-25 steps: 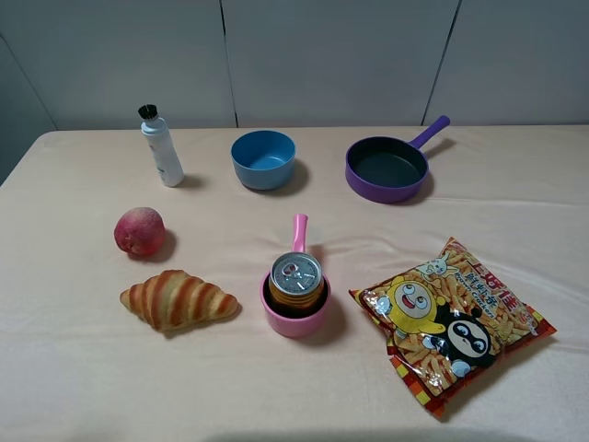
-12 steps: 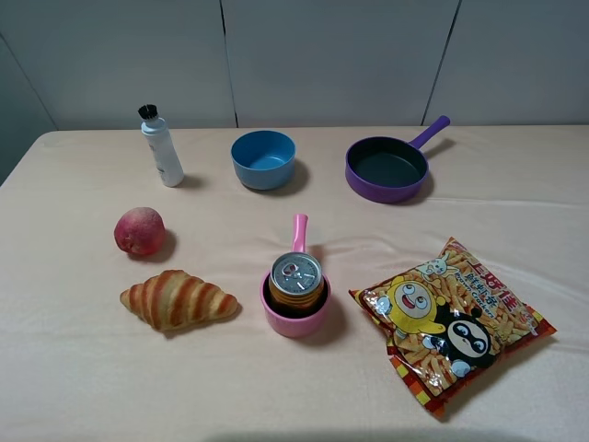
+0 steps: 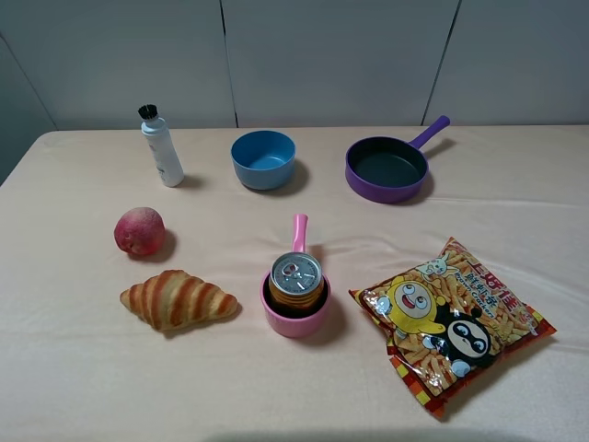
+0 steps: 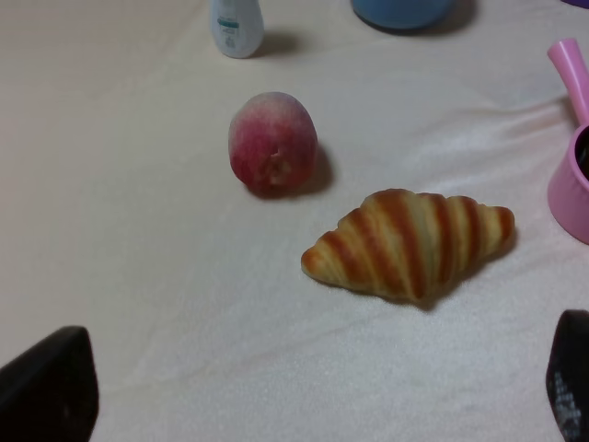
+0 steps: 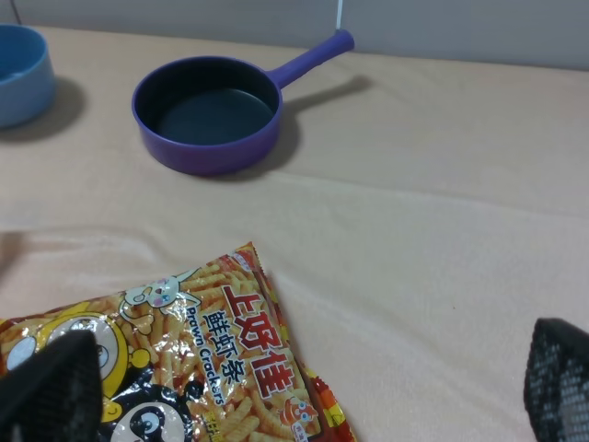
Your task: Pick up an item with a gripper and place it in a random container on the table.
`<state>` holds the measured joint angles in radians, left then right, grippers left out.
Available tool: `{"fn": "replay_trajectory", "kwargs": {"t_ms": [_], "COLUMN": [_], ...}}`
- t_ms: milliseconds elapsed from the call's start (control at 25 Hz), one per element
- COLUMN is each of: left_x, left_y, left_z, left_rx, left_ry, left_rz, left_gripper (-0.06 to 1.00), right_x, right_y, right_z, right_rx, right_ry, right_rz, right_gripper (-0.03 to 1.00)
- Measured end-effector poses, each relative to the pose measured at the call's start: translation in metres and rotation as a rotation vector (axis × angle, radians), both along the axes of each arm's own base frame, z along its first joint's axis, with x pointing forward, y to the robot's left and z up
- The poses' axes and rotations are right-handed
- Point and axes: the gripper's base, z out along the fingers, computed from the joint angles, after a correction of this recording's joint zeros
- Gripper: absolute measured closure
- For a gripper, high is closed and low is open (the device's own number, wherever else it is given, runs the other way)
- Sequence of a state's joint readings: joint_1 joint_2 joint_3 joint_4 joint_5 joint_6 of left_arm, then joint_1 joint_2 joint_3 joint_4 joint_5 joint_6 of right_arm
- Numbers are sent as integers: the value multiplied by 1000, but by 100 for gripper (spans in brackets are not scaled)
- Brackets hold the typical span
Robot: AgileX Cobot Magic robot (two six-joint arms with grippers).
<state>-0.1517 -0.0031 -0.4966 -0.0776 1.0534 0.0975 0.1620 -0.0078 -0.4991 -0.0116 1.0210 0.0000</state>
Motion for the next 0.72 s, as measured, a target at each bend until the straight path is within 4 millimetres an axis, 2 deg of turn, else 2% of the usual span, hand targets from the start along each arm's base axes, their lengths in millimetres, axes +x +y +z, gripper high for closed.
{"fn": "replay_trajectory", "kwargs": {"t_ms": [720], "left_x": [0], "left_y": [0], "left_z": [0], "left_rx": [0], "left_ry": [0], "left_rz": [0], "left_gripper": [-5], "right_x": [0], "right_y": [0], "right_z": [0], "right_rx": [0], "right_ry": [0], "right_rz": [0], "right_gripper": [27]}}
